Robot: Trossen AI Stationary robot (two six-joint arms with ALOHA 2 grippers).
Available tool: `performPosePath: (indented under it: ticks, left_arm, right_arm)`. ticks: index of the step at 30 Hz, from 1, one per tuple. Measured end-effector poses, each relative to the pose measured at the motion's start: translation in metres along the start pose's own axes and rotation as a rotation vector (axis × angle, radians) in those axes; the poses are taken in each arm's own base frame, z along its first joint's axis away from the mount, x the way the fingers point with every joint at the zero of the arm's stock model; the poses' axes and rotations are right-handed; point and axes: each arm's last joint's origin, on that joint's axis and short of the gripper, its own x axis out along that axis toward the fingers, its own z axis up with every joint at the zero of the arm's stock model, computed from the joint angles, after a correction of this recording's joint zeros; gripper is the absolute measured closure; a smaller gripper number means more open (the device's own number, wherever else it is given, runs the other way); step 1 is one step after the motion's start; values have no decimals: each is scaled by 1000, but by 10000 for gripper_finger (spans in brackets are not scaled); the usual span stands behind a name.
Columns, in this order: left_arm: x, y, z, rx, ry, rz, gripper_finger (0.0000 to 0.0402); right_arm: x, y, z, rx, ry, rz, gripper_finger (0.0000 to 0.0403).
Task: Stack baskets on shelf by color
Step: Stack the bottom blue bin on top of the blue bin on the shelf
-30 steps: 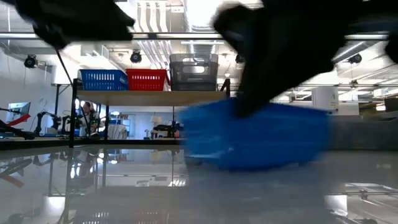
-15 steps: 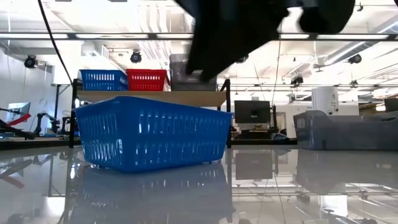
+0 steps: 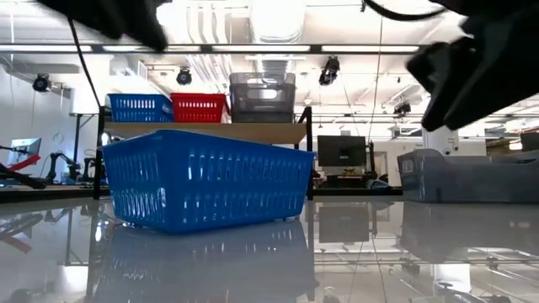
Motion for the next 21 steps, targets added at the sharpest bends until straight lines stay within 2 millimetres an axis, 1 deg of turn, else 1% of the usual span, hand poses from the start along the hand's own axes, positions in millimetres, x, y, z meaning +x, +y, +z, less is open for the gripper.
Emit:
performPosePath:
  ticks: [4,8,11,14,18,19,21]
  left_arm:
    - [25,10,0,-1,164,-77,249]
    - [46,12,-6,9,265,-89,249]
    - [57,12,-9,13,317,-73,255]
    - [62,13,-10,13,332,-67,287]
    - [62,16,-8,-1,326,-67,372]
    - [61,18,-7,-7,322,-67,386]
    - [55,20,-4,-30,311,-65,392]
  right_arm:
    - [-1,0,-28,76,-170,10,305]
    - [1,-2,-42,124,-280,35,313]
    - [3,-3,-47,136,-309,44,318]
    - [7,-2,-49,135,-310,42,322]
    - [12,0,-49,124,-292,36,324]
    - [14,1,-50,119,-284,33,325]
    - [17,3,-48,116,-279,34,326]
